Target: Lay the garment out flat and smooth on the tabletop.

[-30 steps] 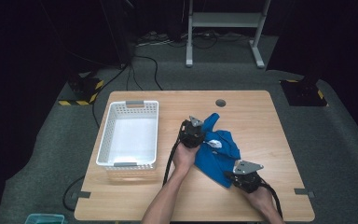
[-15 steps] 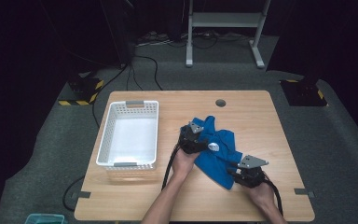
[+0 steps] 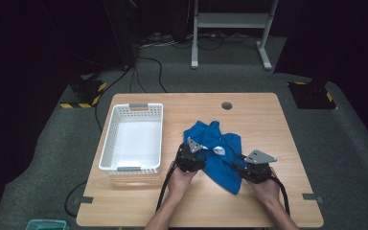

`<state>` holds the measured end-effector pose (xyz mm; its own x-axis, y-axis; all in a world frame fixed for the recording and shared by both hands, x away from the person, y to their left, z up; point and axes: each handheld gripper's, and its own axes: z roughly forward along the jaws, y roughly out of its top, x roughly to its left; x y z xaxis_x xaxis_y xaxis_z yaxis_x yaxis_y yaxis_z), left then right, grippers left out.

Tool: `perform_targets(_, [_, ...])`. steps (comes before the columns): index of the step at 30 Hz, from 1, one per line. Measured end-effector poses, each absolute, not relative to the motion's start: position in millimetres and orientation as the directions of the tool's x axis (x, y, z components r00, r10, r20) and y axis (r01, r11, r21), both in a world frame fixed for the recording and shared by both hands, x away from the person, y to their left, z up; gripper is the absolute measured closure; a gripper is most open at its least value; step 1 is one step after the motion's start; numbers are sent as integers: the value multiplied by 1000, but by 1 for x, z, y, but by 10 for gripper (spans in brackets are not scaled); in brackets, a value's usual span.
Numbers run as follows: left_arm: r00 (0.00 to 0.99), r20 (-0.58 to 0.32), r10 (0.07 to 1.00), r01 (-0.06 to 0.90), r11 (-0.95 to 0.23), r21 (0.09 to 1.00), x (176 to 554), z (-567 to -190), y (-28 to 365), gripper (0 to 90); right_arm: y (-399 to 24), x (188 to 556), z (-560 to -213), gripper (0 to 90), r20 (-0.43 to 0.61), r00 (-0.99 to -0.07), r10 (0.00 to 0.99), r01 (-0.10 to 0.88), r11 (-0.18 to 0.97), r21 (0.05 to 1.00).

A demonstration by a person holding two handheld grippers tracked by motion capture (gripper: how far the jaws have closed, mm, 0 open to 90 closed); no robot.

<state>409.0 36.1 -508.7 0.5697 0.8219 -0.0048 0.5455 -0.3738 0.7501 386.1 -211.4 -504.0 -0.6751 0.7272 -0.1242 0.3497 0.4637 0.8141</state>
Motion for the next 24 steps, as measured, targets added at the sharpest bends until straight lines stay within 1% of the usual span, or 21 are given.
perform_targets(6, [569, 16, 822, 557, -400, 727, 415, -523, 25, 489, -196, 400, -504, 550, -128, -673, 728, 352, 468, 810])
perform_targets(11, [571, 4, 821, 572, -401, 715, 418, -532, 22, 492, -184, 416, -515, 552, -130, -666, 735, 389, 491, 780])
perform_targets(14, [589, 11, 808, 561, -419, 713, 416, -532, 21, 536, -179, 420, -521, 607, -127, -668, 734, 409, 504, 760])
perform_targets(15, [589, 11, 808, 561, -419, 713, 416, -532, 21, 553, -179, 420, -521, 607, -127, -668, 734, 409, 504, 760])
perform_targets(16, [595, 11, 804, 556, -421, 716, 416, -532, 21, 553, -177, 421, -523, 645, -133, -670, 730, 413, 516, 751])
perform_targets(18, [611, 13, 791, 538, -427, 727, 414, -533, 21, 605, -174, 424, -527, 789, -137, -679, 721, 416, 532, 737])
perform_targets(19, [619, 9, 785, 527, -424, 736, 411, -534, 21, 663, -174, 426, -530, 899, -142, -680, 719, 421, 542, 728])
perform_targets(22, [646, 31, 763, 501, -454, 737, 406, -534, 21, 806, -177, 428, -530, 900, -130, -667, 734, 439, 528, 727])
perform_targets(24, [660, 53, 750, 489, -481, 728, 404, -533, 19, 857, -180, 429, -529, 900, -130, -656, 743, 442, 518, 732])
